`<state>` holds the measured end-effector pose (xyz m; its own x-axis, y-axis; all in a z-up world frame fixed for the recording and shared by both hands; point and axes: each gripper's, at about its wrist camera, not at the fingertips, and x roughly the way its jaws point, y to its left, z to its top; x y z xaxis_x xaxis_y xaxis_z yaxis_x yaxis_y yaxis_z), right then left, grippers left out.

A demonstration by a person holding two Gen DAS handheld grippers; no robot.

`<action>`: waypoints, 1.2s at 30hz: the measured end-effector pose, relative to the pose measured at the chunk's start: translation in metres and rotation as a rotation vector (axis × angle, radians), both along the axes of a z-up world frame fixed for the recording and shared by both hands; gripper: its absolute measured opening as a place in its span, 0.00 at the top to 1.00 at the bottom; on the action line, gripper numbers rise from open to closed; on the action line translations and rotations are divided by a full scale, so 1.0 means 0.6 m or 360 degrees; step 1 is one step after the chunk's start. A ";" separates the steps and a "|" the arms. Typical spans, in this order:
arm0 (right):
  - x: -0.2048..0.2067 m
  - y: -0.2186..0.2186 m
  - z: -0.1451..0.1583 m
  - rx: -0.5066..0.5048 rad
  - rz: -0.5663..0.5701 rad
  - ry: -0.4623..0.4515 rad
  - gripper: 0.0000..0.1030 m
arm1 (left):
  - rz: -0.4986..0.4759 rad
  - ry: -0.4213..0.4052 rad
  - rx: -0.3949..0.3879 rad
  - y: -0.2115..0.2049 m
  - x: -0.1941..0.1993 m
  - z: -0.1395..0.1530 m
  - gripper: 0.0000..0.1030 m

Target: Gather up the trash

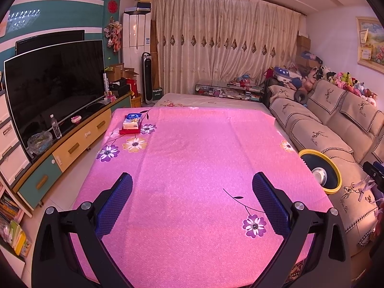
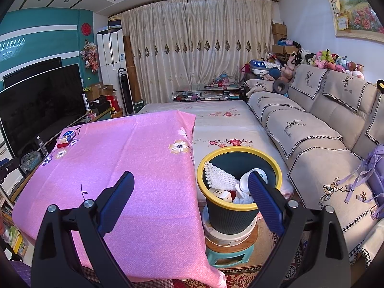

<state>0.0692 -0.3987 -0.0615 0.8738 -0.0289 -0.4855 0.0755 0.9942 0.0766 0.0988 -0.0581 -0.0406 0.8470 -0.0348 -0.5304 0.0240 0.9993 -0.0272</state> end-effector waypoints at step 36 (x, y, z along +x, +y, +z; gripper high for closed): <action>0.057 0.023 -0.004 -0.0015 0.0095 0.0024 0.07 | -0.0027 0.0122 -0.0013 0.014 0.070 -0.025 0.05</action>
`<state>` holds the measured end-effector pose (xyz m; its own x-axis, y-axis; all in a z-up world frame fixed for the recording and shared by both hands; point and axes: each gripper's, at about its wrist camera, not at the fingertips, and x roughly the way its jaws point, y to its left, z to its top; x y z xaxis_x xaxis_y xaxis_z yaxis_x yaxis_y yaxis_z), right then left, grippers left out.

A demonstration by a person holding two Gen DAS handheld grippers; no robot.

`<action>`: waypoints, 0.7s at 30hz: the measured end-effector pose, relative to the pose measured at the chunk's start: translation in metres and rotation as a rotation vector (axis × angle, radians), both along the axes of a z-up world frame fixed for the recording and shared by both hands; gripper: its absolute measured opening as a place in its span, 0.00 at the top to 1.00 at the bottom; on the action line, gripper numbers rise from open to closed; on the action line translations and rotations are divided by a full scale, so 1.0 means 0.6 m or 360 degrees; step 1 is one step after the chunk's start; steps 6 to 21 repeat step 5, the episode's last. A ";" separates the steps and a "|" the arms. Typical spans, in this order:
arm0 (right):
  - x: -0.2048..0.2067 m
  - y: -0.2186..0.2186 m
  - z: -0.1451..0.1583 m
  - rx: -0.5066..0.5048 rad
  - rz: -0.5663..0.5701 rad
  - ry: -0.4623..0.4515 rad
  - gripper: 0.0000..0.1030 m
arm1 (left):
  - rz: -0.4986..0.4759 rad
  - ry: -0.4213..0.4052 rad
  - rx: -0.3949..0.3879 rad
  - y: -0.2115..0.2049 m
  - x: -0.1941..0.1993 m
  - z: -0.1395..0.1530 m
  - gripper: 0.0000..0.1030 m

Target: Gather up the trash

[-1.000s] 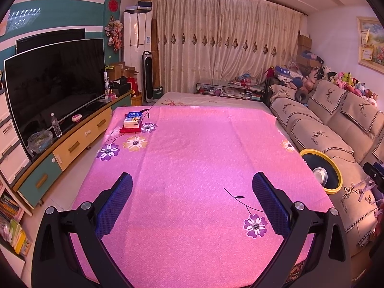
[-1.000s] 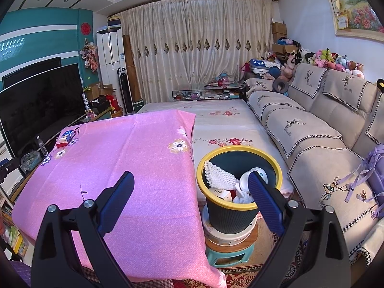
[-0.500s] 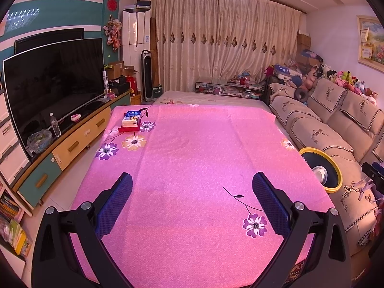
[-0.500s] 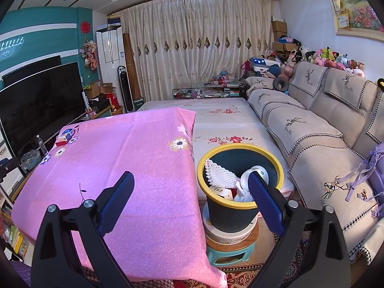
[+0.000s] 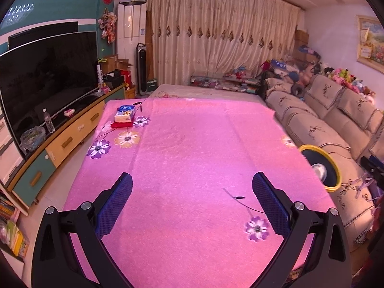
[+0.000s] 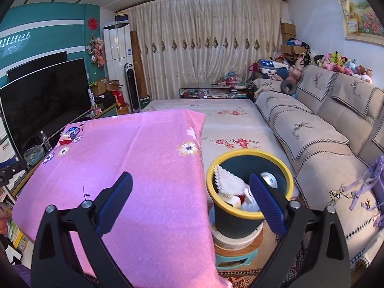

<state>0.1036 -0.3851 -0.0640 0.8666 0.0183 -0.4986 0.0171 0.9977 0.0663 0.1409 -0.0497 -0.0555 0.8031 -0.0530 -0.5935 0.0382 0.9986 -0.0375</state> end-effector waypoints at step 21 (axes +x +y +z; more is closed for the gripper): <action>0.108 0.047 -0.002 0.0045 0.0116 0.0050 0.07 | 0.0104 0.0136 0.0029 0.040 0.112 -0.048 0.05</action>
